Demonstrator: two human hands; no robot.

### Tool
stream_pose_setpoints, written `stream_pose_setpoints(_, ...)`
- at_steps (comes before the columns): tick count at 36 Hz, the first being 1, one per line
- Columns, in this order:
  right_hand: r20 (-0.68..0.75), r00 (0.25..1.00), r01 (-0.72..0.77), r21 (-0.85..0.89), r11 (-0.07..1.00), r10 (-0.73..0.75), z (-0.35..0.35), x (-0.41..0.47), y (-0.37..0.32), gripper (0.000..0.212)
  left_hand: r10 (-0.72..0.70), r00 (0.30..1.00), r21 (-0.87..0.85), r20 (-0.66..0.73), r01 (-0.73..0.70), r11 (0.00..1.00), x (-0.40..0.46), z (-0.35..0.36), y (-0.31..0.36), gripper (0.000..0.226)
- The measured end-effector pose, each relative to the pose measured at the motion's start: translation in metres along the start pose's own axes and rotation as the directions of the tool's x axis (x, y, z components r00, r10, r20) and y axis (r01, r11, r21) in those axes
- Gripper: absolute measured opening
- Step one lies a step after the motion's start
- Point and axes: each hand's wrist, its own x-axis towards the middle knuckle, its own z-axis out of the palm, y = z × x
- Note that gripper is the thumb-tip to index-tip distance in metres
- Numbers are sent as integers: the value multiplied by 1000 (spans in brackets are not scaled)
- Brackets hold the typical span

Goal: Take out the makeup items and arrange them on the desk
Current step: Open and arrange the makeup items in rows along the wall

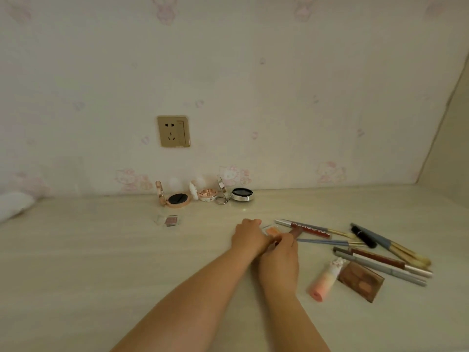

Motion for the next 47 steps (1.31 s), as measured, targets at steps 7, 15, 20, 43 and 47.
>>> stream_pose_setpoints(7,10,1000,-27,96,995,26,-4,0,-2,29,36,999,108,12,-37,993,4,2,12,44)
stream_pose_setpoints(15,-3,1000,-21,60,998,21,-6,-4,-5,26,46,997,-128,-58,-53,990,-11,-9,-11,52)
stream_pose_setpoints(20,15,1000,10,1,1000,-10,-5,-3,-7,24,96,987,-177,-127,-117,977,-32,-29,-39,40)
stream_pose_setpoints(43,530,836,-78,376,923,-145,99,-29,-96,34,38,909,-500,-415,-263,825,-62,-91,-171,51)
stream_pose_setpoints(47,457,874,-59,440,896,-167,102,-32,-90,28,49,901,-489,-431,-278,827,-57,-87,-167,43)
